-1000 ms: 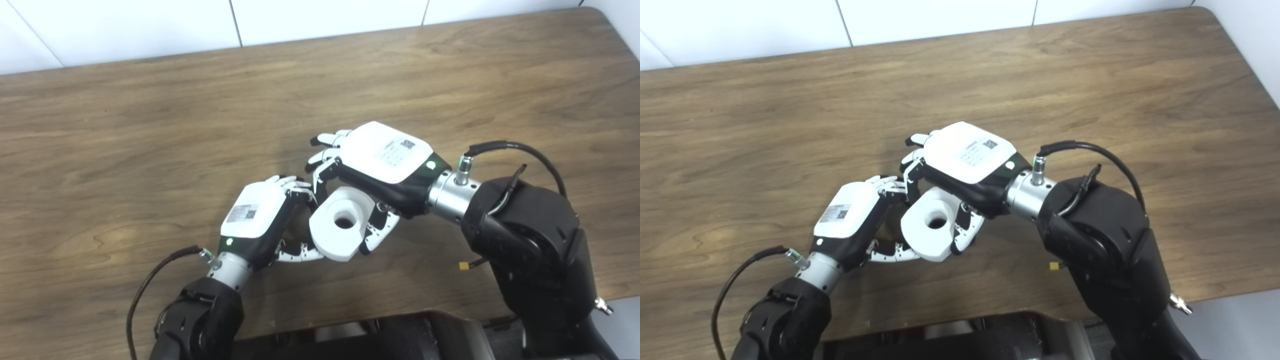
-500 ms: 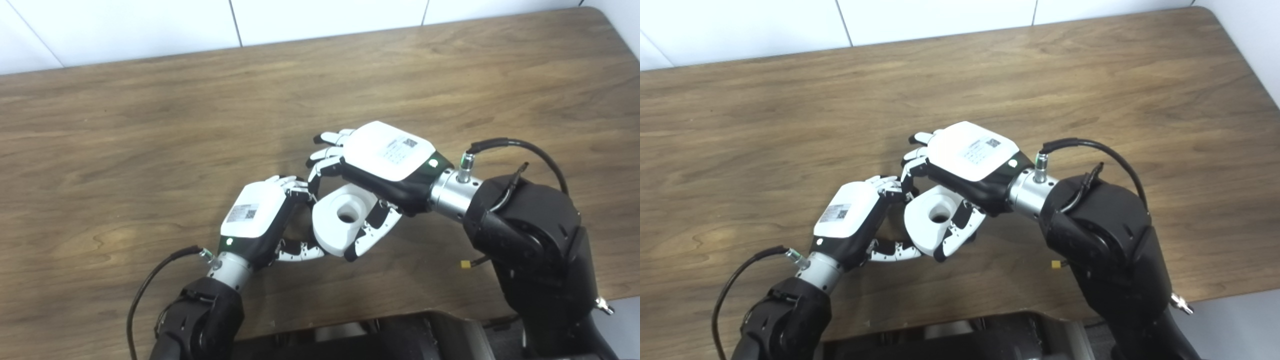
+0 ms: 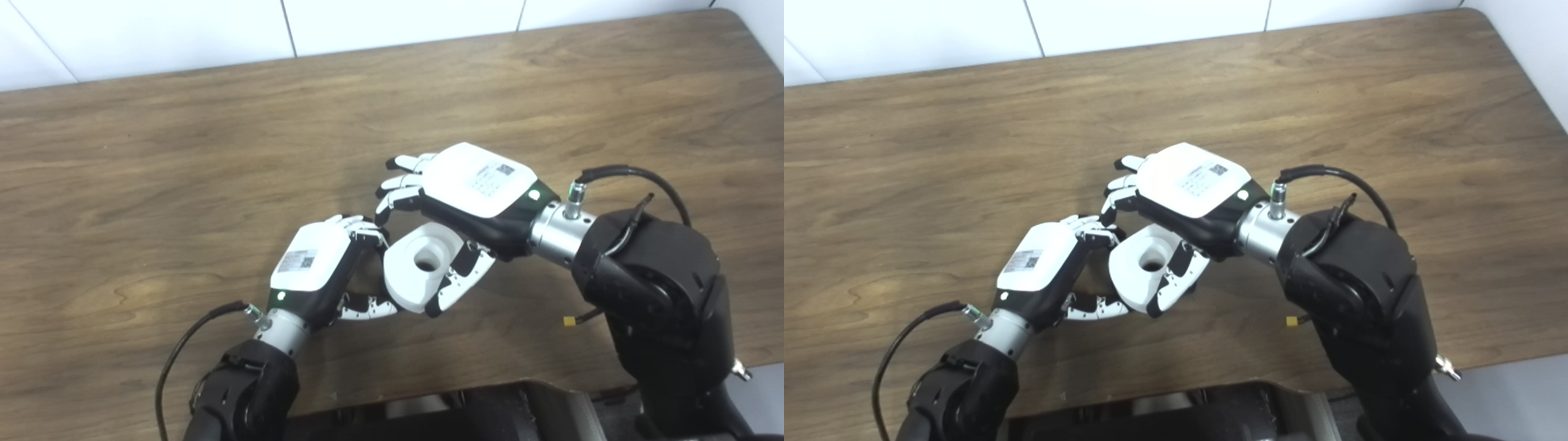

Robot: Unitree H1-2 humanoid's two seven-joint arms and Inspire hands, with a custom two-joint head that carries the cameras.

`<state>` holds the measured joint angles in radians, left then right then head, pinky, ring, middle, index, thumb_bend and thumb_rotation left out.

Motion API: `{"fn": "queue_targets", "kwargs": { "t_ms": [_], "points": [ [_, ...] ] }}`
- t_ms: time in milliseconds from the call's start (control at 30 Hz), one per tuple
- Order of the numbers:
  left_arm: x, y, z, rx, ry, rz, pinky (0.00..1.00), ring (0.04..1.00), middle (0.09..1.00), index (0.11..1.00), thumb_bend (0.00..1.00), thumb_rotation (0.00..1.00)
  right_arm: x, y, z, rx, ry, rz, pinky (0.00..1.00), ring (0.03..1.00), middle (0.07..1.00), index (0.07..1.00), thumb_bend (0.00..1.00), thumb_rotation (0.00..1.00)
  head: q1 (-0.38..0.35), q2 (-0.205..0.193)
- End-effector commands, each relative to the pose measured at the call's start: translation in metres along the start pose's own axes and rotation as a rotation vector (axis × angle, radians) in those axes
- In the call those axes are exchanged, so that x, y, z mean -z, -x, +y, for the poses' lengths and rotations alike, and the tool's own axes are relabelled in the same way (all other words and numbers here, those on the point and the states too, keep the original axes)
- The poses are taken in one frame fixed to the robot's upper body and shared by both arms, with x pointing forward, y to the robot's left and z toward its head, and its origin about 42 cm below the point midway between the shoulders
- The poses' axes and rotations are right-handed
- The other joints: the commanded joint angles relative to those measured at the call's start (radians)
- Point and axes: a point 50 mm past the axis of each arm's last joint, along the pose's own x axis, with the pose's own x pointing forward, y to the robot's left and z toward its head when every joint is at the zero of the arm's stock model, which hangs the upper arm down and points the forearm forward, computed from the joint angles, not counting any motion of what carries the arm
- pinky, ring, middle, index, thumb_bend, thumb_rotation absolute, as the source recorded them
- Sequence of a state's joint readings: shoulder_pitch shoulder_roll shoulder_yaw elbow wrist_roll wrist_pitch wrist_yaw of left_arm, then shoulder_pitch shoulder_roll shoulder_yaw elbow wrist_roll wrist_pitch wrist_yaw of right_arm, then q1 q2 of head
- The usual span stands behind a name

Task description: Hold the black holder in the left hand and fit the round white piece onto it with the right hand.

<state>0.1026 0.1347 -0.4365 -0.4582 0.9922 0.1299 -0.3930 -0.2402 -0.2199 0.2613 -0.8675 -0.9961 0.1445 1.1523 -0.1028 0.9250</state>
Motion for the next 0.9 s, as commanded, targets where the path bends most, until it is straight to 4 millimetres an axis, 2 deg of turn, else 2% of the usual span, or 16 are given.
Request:
{"fn": "queue_targets", "kwargs": {
  "t_ms": [0, 433, 633, 867],
  "points": [
    [-0.003, -0.001, 0.003, -0.015, -0.013, -0.017, 0.91, 0.854, 0.768, 0.486, 0.52, 0.05, -0.004, 0.005, -0.017, 0.067, 0.043, -0.023, 0.91, 0.967, 0.879, 0.765, 0.99, 0.42, -0.001, -0.004],
    [-0.001, -0.001, 0.002, -0.012, -0.008, -0.018, 0.91, 0.855, 0.767, 0.486, 0.52, 0.05, 0.004, 0.014, -0.039, 0.026, 0.118, -0.031, 0.97, 1.000, 0.939, 0.858, 1.00, 0.52, -0.002, -0.010],
    [0.001, -0.001, 0.002, -0.011, -0.008, -0.014, 0.91, 0.857, 0.769, 0.486, 0.52, 0.05, 0.014, 0.021, -0.044, 0.043, 0.097, -0.020, 0.97, 1.000, 0.942, 0.868, 1.00, 0.49, -0.003, -0.011],
    [0.002, 0.000, 0.003, -0.010, -0.009, -0.007, 0.92, 0.856, 0.767, 0.487, 0.52, 0.05, 0.021, 0.026, -0.047, 0.045, 0.115, 0.003, 0.98, 1.000, 0.943, 0.873, 1.00, 0.51, 0.003, -0.012]
  ]
}}
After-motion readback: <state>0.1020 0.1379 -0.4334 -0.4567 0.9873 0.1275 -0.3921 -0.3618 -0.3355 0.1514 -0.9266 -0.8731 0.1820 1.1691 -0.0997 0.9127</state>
